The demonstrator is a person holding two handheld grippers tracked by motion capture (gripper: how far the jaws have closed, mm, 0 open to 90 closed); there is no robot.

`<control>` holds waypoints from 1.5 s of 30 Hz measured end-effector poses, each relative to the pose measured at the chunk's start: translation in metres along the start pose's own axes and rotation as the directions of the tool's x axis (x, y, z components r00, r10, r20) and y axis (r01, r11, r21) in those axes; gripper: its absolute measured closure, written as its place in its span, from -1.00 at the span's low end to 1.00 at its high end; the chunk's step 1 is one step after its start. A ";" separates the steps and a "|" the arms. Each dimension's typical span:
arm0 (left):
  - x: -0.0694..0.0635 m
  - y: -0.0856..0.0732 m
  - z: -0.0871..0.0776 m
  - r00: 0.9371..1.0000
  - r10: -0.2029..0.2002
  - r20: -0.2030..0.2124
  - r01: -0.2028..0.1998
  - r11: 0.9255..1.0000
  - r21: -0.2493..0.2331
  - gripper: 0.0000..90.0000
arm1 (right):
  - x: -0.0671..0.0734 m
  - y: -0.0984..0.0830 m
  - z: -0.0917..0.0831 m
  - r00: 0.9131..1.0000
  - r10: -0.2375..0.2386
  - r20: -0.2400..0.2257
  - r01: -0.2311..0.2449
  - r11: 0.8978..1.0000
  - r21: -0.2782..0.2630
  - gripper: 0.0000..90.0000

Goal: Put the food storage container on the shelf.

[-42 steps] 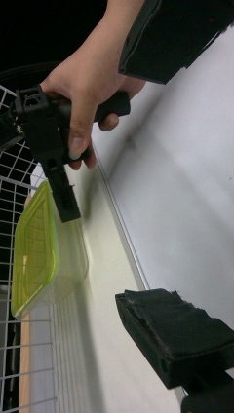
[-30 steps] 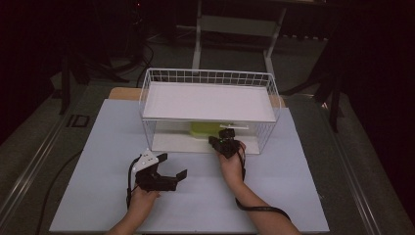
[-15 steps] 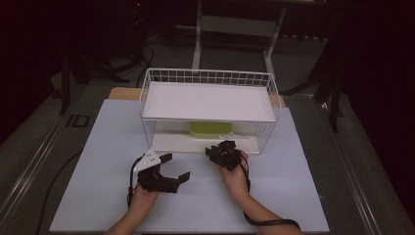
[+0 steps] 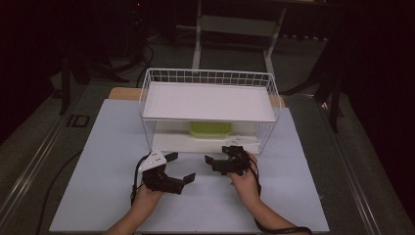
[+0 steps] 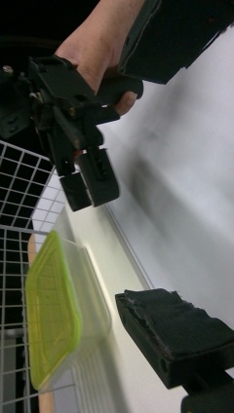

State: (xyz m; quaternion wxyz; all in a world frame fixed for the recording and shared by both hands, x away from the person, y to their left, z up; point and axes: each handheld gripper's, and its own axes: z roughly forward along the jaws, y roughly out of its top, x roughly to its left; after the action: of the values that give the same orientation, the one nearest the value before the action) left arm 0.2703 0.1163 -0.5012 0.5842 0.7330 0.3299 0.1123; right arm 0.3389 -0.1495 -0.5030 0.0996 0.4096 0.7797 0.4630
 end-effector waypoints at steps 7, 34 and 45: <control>-0.004 0.006 -0.003 0.998 0.027 0.061 -0.027 1.000 0.009 -0.99 | -0.002 -0.005 -0.014 1.000 -0.012 -0.022 0.012 1.000 -0.024 -0.64; -0.013 0.002 -0.040 0.996 0.044 0.082 -0.044 0.999 0.001 -0.99 | 0.011 -0.022 -0.081 0.991 -0.107 -0.081 0.100 0.991 -0.093 -0.57; -0.015 -0.006 -0.059 0.996 0.044 0.076 -0.044 0.999 -0.008 -0.99 | -0.002 -0.037 -0.111 0.992 -0.094 -0.086 0.084 0.990 -0.111 -0.61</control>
State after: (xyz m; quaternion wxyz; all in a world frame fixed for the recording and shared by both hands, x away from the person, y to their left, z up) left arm 0.2240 0.1538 -0.4865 0.5959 0.7420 0.2910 0.0981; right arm 0.2605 -0.2310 -0.4721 0.1063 0.3472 0.7749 0.5174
